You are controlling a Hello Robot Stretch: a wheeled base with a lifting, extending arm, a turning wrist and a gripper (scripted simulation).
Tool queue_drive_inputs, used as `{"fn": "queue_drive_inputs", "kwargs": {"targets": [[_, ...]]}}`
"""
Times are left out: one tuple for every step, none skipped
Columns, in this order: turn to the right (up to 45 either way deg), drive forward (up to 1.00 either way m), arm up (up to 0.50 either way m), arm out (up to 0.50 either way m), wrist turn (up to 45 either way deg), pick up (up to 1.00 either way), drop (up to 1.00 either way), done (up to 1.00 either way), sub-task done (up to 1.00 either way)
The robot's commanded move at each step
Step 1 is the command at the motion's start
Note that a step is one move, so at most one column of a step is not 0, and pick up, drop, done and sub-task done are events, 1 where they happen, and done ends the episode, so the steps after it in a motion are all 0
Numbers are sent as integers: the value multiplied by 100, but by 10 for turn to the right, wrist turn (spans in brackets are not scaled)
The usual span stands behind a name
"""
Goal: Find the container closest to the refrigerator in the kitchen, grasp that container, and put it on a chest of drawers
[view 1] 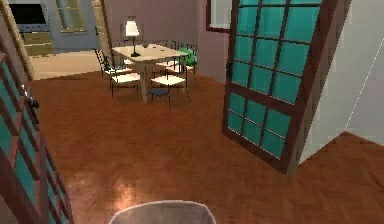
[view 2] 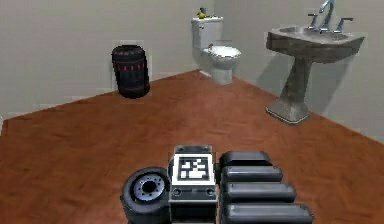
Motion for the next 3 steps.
{"fn": "queue_drive_inputs", "kwargs": {"targets": [[0,10,0,0,0,0,0,0,0],[-120,0,0,0,0,0,0,0,0],[0,100,0,0,0,0,0,0,0]]}}
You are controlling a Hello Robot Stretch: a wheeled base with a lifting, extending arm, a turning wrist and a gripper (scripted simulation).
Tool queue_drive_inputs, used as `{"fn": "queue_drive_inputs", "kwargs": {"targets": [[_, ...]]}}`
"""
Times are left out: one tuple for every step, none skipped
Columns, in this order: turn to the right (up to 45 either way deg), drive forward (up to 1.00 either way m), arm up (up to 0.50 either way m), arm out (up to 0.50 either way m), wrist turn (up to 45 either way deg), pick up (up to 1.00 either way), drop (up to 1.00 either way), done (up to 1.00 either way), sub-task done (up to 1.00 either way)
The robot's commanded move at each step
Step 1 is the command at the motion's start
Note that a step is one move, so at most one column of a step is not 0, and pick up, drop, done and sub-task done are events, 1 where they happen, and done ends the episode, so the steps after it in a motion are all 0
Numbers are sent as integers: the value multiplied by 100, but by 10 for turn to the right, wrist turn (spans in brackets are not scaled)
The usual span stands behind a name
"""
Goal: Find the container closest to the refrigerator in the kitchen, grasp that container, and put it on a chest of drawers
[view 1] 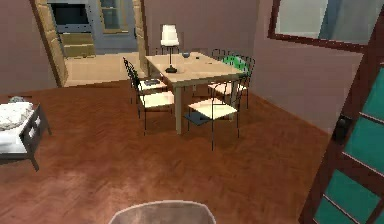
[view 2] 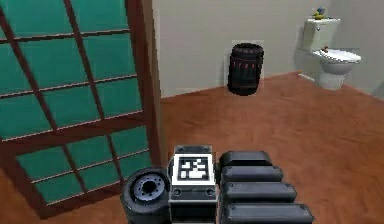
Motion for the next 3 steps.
{"fn": "queue_drive_inputs", "kwargs": {"targets": [[-90,0,0,0,0,0,0,0,0],[0,30,0,0,0,0,0,0,0],[-120,0,0,0,0,0,0,0,0]]}}
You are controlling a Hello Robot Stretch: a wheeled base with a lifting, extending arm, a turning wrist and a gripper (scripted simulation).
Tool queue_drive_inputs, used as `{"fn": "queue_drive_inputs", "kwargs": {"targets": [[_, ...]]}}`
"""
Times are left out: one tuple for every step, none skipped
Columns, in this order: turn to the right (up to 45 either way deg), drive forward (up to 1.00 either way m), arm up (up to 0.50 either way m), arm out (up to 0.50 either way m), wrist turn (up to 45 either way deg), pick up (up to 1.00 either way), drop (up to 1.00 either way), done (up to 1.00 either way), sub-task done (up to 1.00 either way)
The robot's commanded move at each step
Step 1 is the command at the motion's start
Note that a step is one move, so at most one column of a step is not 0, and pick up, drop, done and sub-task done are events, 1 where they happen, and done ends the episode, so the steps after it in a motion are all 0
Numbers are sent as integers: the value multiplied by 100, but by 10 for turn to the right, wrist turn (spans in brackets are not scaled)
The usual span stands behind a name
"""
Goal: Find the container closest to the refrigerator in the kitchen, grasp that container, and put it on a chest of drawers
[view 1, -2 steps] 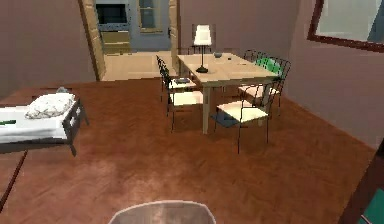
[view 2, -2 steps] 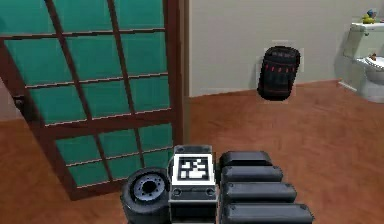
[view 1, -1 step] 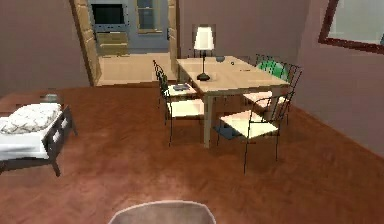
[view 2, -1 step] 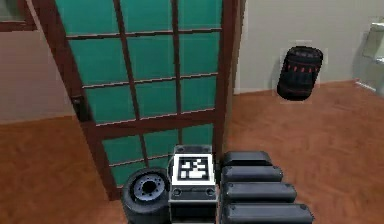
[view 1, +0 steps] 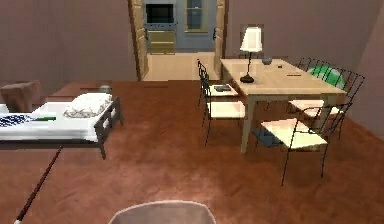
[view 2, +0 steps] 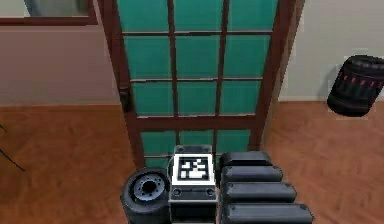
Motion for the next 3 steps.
{"fn": "queue_drive_inputs", "kwargs": {"targets": [[0,50,0,0,0,0,0,0,0],[-450,0,0,0,0,0,0,0,0],[-270,0,0,0,0,0,0,0,0]]}}
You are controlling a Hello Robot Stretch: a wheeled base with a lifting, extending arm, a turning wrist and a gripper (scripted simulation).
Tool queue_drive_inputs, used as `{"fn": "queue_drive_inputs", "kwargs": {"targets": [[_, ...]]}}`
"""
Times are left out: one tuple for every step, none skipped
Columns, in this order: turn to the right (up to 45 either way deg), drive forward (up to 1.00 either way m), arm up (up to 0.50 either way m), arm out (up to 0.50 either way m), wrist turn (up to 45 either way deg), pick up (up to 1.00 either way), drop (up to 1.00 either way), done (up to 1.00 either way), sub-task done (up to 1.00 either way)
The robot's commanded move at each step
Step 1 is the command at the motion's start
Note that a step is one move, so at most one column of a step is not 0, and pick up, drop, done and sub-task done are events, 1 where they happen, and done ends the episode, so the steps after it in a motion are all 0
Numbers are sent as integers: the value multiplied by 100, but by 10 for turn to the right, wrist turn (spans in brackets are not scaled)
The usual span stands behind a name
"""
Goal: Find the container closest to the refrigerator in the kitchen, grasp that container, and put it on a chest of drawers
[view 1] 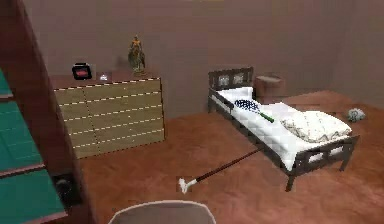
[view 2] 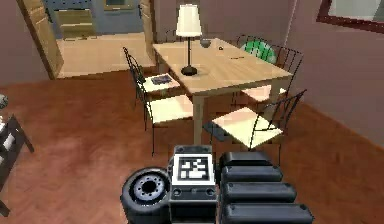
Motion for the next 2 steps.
{"fn": "queue_drive_inputs", "kwargs": {"targets": [[0,100,0,0,0,0,0,0,0],[-60,0,0,0,0,0,0,0,0]]}}
